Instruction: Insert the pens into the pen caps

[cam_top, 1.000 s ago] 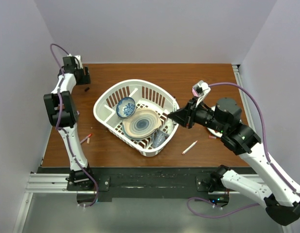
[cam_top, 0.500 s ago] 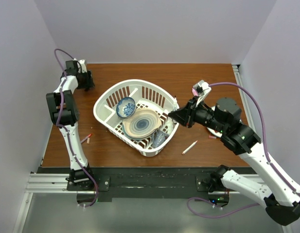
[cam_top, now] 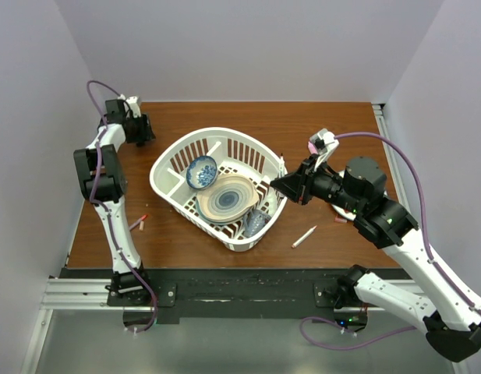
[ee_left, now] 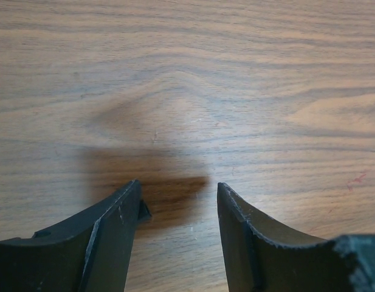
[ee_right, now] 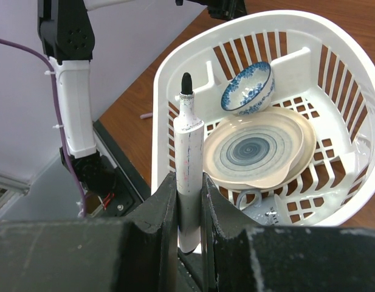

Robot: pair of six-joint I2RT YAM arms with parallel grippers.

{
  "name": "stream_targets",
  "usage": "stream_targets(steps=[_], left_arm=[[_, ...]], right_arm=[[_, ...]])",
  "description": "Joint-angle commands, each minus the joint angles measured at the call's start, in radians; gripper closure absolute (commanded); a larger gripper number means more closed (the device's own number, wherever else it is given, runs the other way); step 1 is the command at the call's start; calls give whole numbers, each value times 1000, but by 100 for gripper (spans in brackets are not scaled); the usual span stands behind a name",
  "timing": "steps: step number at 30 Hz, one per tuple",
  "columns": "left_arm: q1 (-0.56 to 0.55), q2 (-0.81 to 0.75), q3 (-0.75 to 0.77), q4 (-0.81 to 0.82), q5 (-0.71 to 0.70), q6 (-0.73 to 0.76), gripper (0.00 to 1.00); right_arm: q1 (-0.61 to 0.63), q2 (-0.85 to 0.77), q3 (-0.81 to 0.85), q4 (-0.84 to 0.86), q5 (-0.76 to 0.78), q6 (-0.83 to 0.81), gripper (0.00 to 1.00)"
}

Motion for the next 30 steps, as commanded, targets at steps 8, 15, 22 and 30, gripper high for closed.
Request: stream_targets(steps=[8,15,22,30], left_arm=[[0,-96,-94,3,12,8,43],[0,-135,-126,9,-40,5,43],[-2,-177,-47,-22,-3,-2,42],[0,-159,-13,-82,-237,90,40]], right_arm=[[-1,-18,24,10,19,-6,100],[1,-28,21,2,22,-6,100],[-1,-23,16,-1,21,-6,100],[1,8,41,-28,25,-26,100]])
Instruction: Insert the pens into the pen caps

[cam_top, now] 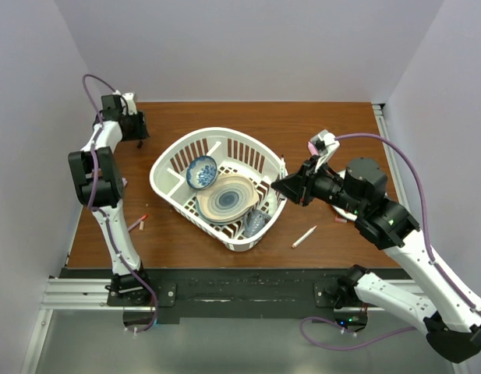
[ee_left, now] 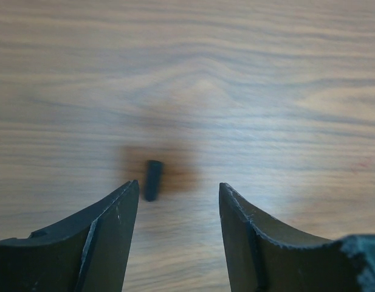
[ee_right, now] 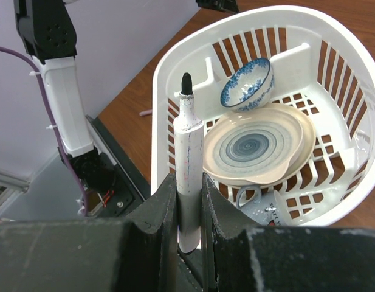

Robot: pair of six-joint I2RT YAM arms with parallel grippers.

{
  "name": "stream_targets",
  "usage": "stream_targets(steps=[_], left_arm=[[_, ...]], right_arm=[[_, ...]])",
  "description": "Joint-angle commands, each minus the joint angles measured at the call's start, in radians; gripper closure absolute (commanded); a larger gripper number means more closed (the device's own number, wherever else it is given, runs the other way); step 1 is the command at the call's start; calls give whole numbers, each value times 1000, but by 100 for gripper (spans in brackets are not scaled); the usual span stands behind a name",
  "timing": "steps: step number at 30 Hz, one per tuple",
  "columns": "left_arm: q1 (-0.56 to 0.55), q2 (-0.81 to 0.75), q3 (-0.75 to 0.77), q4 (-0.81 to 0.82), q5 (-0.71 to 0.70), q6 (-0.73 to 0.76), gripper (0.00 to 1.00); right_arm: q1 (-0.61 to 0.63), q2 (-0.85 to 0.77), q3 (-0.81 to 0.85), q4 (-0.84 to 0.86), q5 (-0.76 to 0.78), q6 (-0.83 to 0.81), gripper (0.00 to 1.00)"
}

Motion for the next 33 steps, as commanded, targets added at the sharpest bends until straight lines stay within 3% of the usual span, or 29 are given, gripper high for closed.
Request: stream_targets(steps=[1,27,33], left_arm=[[2,-40,44,-23,-158,70,40],[0,109,110,-40,-116,67,51],[-20,127,121,-58,-169,81,55]], right_arm=[[-1,21,42,-11,24,-25,100],[1,-4,37,0,32,-6,100],[-1,-4,45,-2,32,-12,100]])
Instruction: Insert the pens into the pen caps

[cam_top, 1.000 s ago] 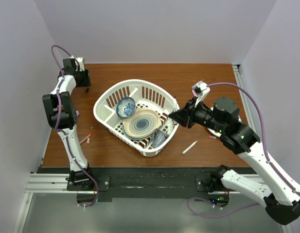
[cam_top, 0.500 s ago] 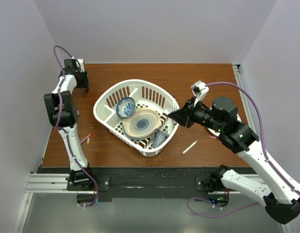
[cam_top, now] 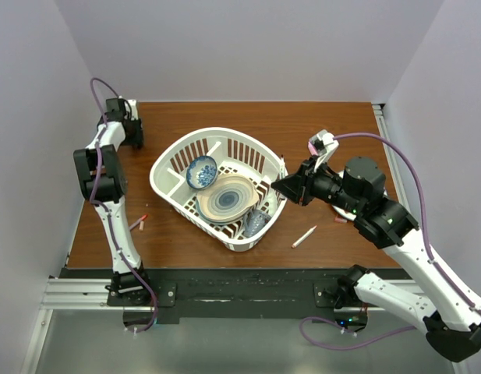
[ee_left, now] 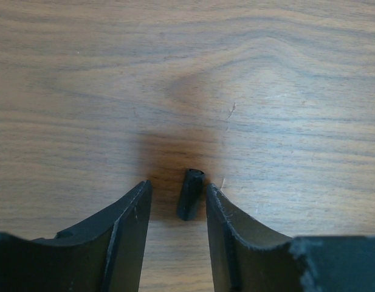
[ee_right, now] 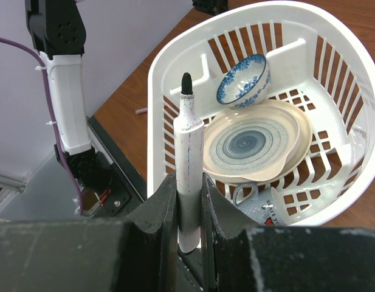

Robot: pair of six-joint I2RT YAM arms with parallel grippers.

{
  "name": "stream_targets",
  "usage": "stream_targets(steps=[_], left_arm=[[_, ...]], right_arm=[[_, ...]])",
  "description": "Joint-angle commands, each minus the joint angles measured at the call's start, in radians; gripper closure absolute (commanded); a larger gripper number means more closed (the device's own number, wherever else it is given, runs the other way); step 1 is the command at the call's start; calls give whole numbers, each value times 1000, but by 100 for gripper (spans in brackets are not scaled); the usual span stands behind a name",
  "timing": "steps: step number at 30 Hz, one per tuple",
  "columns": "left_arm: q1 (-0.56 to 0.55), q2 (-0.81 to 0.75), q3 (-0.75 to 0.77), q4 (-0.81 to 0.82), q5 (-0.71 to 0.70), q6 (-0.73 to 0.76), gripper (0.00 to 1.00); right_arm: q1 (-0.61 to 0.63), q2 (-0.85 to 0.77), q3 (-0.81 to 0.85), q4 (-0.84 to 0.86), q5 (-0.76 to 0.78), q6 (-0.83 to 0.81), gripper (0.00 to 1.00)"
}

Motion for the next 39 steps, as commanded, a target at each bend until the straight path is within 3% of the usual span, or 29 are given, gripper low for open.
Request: stream_targets(steps=[1,9,14,19,27,32,34,39], left_arm=[[-14,20,31,-6,-21,19,58],[-24,35,34,-11,-21,22,73],[-28,7,36,-50,-26,-13,100],[-25,-127,-13,-69,40,-138,100],[-25,-529,-179,-6,247,-330,100],[-53,-830,-435,247,588,-557,100],[-73,-952,-551,367,702,-663,100],[-166,-1187,-803,641,781,-907,100]], right_arm=[[-1,-11,45,8,21,-9,100],[1,-17,50,0,23,-17,100],[-1,-20,54,-10,21,-18,100],[-1,-43,37,-18,24,-20,100],[1,-66,63,-46,10,-20,100],[-1,-42,34,23,-118,35,100],[1,-17,-2,127,-195,80,100],[23,53,-177,391,-300,263,100]])
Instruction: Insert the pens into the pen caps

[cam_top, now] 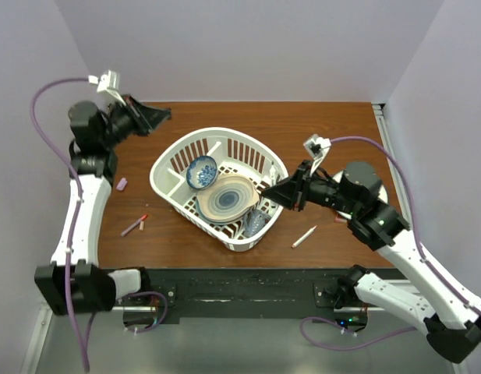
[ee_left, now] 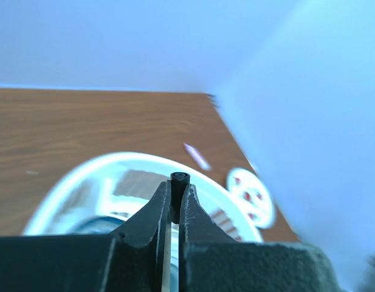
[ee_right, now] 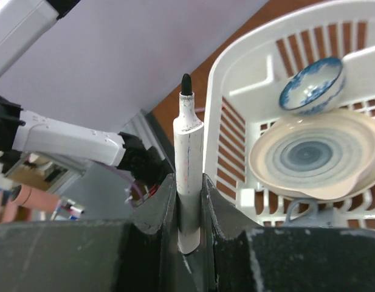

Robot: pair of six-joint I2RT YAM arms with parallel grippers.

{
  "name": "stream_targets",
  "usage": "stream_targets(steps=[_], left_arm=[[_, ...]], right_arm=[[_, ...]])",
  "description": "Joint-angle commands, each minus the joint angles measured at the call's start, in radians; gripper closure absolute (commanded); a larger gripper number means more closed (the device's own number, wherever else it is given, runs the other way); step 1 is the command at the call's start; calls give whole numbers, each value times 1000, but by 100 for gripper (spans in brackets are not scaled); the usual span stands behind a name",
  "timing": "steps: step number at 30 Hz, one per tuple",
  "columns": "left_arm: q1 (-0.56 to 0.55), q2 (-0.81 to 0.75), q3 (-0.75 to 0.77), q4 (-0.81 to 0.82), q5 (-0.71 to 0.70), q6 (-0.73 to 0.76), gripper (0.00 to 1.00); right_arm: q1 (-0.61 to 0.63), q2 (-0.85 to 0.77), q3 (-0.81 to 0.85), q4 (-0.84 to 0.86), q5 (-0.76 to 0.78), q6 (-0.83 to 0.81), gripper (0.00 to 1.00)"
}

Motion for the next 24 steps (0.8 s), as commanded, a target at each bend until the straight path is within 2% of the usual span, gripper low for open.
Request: stream_targets(steps=[1,5,6,7,10,14,18,24], left_arm=[[-81,-167,-244,284,162,-299,100],[-173,-326,-456,533,113,-517,100],[-181,-358,-546,662,94,-613,100],[-204,-410,-578,694,52,-644,100],[-233,-488,-649,688,-22,-692,100],[-245,-541,-703,656,-79,-703,100],[-249,-536,-749,754,-71,-743,100],[-250,-536,-748,762,-61,-712,100]], right_arm=[[31,82,-100,254,-89,141,100],[100,154,-138,373,-41,156,100],[130,173,-143,401,-38,163,100],[147,211,-149,457,-37,170,100],[212,256,-155,547,-3,185,100],[258,314,-106,573,23,176,100],[285,403,-68,613,14,196,100],[322,474,3,631,12,196,100]])
